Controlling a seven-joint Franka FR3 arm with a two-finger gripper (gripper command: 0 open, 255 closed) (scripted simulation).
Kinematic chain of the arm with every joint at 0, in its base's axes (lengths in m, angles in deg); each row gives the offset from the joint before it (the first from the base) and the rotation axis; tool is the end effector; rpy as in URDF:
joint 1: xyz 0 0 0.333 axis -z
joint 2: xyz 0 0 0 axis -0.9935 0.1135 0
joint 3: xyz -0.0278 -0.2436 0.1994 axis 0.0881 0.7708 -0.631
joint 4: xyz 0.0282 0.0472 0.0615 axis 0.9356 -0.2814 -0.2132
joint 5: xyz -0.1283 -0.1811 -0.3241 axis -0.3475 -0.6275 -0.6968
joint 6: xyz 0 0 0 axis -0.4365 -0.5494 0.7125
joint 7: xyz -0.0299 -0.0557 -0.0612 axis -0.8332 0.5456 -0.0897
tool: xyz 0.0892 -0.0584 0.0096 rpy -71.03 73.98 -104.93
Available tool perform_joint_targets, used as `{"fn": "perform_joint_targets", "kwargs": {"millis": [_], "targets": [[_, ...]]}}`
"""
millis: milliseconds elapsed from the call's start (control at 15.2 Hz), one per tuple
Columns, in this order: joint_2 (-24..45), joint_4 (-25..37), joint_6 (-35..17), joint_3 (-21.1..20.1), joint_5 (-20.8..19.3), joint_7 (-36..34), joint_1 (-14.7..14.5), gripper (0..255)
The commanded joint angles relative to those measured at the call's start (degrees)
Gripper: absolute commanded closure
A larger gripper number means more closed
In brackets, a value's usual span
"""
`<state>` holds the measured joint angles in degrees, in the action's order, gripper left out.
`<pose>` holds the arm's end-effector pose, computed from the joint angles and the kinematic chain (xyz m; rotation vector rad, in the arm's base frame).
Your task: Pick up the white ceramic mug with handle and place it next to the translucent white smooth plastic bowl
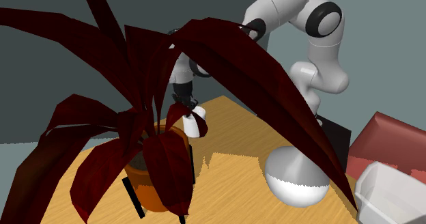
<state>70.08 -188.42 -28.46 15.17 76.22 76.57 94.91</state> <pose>0.4872 -0.4005 0.3854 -3.1407 -0.0004 0.0357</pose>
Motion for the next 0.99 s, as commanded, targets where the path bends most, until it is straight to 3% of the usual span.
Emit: {"fn": "perform_joint_targets", "kwargs": {"millis": [0, 924], "targets": [[-0.67, 0.85, 1.43, 0.22, -0.44, -0.16, -0.04, 255], [-3.6, 8.09, 11.13, 1.01, -2.45, -1.4, -0.3, 255]]}}
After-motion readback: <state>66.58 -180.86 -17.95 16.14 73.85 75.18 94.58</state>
